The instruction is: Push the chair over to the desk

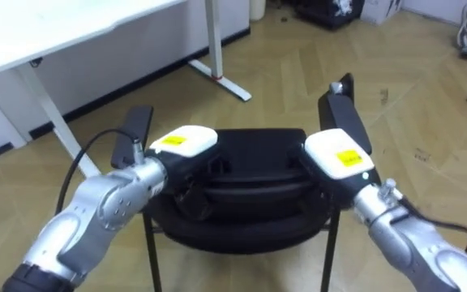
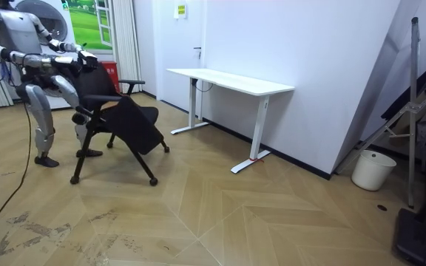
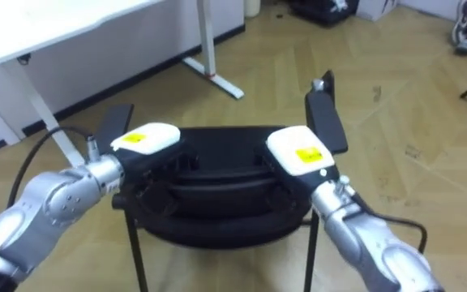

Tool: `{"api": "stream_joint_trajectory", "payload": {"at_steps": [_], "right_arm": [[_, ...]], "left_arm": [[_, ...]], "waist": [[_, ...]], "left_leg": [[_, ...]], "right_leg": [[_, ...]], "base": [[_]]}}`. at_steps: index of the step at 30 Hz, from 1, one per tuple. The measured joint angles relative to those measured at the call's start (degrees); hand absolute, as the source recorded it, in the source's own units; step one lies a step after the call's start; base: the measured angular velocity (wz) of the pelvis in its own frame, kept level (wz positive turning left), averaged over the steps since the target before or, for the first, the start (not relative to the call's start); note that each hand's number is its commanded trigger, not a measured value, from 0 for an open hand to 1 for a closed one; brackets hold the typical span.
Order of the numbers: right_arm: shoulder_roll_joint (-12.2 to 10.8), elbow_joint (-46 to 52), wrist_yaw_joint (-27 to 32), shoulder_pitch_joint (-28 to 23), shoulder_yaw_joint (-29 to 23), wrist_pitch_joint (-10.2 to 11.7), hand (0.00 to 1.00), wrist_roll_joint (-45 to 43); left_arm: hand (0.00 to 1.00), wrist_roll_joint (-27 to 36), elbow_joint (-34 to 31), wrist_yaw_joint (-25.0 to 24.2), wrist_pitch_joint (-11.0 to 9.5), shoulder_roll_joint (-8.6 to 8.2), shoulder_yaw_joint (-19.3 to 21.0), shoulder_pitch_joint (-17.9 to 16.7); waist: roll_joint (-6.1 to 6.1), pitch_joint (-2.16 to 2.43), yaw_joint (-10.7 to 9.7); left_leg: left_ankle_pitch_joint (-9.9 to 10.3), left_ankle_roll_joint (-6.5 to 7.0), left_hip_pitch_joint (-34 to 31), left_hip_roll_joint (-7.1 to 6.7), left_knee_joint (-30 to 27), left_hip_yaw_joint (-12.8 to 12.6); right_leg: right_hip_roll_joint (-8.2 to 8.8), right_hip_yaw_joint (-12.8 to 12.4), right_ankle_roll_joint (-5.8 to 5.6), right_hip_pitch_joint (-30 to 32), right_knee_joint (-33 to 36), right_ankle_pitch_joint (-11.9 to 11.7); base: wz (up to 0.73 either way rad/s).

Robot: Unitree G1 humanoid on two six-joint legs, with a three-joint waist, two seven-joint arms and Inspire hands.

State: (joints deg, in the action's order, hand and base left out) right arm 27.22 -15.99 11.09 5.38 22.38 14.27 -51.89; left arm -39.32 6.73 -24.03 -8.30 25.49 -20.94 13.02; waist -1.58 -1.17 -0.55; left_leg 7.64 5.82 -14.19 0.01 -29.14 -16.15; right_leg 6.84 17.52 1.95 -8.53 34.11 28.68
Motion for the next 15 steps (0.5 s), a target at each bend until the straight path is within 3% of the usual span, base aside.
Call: {"api": "stream_joint_trajectory", "payload": {"at_steps": [1, 2, 3, 4, 6, 7, 8, 9, 11, 13, 15], "right_arm": [[0.0, 0.2, 0.0, 0.1, 0.0, -0.1, 1.0, -0.3], [0.0, 0.4, 0.0, 0.2, -0.1, -0.1, 1.0, -0.6], [0.1, 0.4, 0.1, 0.2, -0.1, -0.1, 1.0, -0.6], [0.1, 0.3, 0.1, 0.2, 0.0, 0.0, 1.0, -0.5], [-0.2, -1.5, 0.8, 0.1, 0.2, 0.9, 1.0, -0.2], [-0.2, -1.8, 0.9, 0.1, 0.3, 1.1, 1.0, 0.0], [-0.3, -2.2, 1.3, 0.4, 0.6, 1.1, 1.0, 0.1], [-0.3, -2.7, 1.5, 0.8, 0.7, 1.1, 1.0, 0.1], [-0.3, -2.9, 1.5, 1.5, 1.1, 1.1, 1.0, 0.1], [-0.2, -2.7, 1.5, 1.7, 1.4, 1.0, 1.0, 0.0], [-0.3, -2.8, 1.9, 1.8, 2.1, 1.0, 1.0, 0.1]], "left_arm": [[1.0, 0.0, 0.0, 0.1, 0.0, 0.01, 0.0, 0.0], [1.0, 0.2, 0.0, 0.2, 0.0, 0.12, 0.0, 0.2], [1.0, 0.4, 0.0, 0.3, 0.0, 0.1, 0.0, 0.2], [1.0, 0.4, 0.0, 0.3, 0.0, 0.11, 0.0, 0.2], [1.0, 0.3, 0.3, 0.4, 0.0, 0.46, -0.8, 0.3], [1.0, 0.4, 0.4, 0.7, 0.0, 0.67, -1.2, 0.4], [1.0, 0.4, 0.7, 1.2, -0.2, 0.81, -1.4, 0.6], [1.0, 0.4, 1.5, 1.9, -0.6, 0.85, -1.6, 0.9], [1.0, 0.5, 1.8, 2.4, -0.6, 1.08, -1.7, 0.9], [1.0, 1.0, 1.8, 2.6, -0.6, 1.47, -1.7, 0.9], [1.0, 1.5, 1.8, 2.5, -0.8, 2.16, -1.8, 0.9]], "waist": [[0.25, 0.09, -0.2], [0.24, 0.12, -0.6], [0.22, 0.11, -0.8], [0.27, 0.1, -0.8], [0.88, -0.13, -1.2], [1.18, -0.31, -1.1], [1.06, -0.21, -1.0], [1.77, -0.46, -0.9], [2.5, -0.4, -0.9], [2.85, -0.5, -0.7], [3.43, -0.86, -0.4]], "left_leg": [[0.8, 0.39, 0.0, -0.34, -0.3, 0.0], [1.8, 0.87, 0.3, -1.14, -0.6, -0.1], [2.7, 1.08, 1.2, -1.74, -0.5, -0.1], [3.2, 1.33, 1.9, -1.83, -0.5, -0.1], [5.0, 1.8, 4.1, -1.7, -0.4, 1.3], [5.4, 1.9, 4.6, -1.74, -0.3, 1.6], [6.5, 2.33, 5.5, -1.75, -0.3, 1.8], [7.4, 2.61, 6.3, -1.75, -0.4, 2.2], [8.6, 2.62, 7.1, -1.73, -0.4, 2.3], [9.8, 2.42, 8.3, -1.7, -0.3, 2.8], [11.6, 1.62, 10.1, -1.22, -0.5, 4.0]], "right_leg": [[1.08, 0.9, -1.13, 1.5, 3.6, -0.6], [3.85, 1.3, -2.92, 4.8, 11.8, -3.1], [6.08, 0.5, -3.45, 7.9, 18.9, -7.3], [6.65, 0.1, -3.4, 9.3, 21.7, -9.8], [7.73, -0.4, -3.69, 12.4, 28.3, -20.2], [7.99, -0.5, -4.11, 12.9, 29.4, -21.5], [8.25, -1.2, -4.65, 14.7, 31.6, -21.5], [8.27, -2.0, -4.69, 16.8, 33.1, -20.4], [8.04, -3.6, -4.76, 20.8, 33.1, -18.4], [7.87, -3.6, -4.78, 23.8, 29.4, -16.8], [5.12, -4.4, -4.86, 25.9, 18.1, -15.2]], "base": [[-0.08], [0.0], [0.05], [0.06], [0.14], [0.14], [0.09], [0.07], [0.09], [0.09], [0.17]]}}
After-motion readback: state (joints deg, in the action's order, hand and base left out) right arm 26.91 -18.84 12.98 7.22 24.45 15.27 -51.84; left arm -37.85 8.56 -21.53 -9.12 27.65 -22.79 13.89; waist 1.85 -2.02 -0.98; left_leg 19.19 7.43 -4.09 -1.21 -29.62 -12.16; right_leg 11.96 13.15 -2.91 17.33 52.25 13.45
